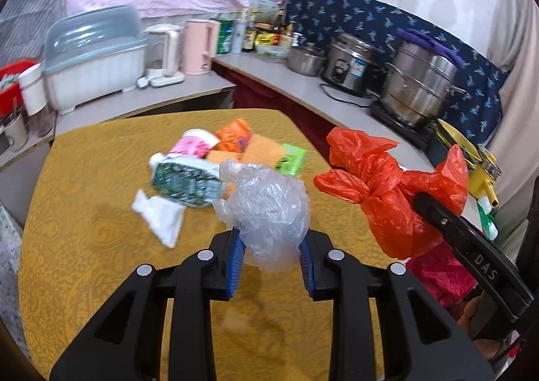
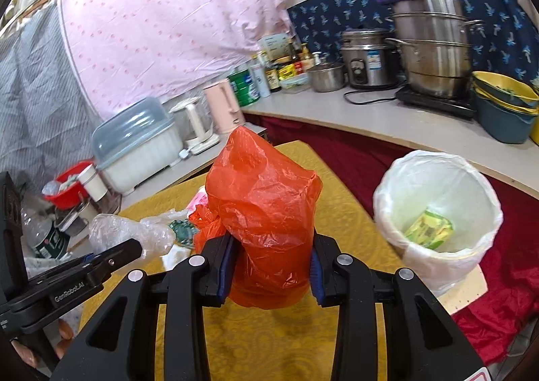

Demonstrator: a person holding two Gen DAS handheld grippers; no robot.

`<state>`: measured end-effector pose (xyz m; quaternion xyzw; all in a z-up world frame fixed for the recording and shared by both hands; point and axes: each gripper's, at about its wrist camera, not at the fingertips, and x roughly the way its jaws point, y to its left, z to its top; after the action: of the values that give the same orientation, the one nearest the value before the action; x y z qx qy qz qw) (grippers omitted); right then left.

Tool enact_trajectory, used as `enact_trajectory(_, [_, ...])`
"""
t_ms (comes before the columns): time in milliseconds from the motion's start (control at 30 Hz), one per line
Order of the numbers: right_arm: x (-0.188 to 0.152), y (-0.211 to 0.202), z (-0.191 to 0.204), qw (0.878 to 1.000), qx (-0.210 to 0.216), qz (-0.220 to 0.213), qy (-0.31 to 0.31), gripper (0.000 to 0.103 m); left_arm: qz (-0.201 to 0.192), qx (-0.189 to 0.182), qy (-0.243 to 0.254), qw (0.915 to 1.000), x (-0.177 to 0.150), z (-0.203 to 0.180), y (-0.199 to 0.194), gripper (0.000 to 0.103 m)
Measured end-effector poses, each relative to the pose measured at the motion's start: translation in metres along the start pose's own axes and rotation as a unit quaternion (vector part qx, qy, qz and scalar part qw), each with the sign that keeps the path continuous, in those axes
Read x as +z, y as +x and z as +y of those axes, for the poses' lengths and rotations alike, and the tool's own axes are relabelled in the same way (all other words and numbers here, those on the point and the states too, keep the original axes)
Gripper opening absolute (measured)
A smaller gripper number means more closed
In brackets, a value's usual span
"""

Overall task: Collect trash
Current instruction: 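Carry the clear and red plastic bags over the white bin with both tools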

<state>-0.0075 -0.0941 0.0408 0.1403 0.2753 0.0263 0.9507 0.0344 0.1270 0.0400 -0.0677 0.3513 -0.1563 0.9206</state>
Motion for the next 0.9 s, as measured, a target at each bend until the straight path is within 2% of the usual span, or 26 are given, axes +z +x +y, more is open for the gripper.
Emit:
enact_trajectory(200, [0.008,-0.02,-0.044,0.999,-0.028,-0.022,0.029,0.035,0.001,-0.033,0.038,0.9987,0.006,-0.055,0.01,0.028])
enact_trajectory(533, [0.014,-0.049,-0.122,0.992,-0.093,-0.052,0.068,0.035,0.01,-0.087,0.096,0.9915,0.007,-0.144,0.037,0.028])
enact_trajectory(900, [0.022,-0.042,-0.19,0.985,-0.135,-0.052,0.097,0.035,0.028,-0.124,0.138,0.9822,0.011,-0.21,0.077,0.028])
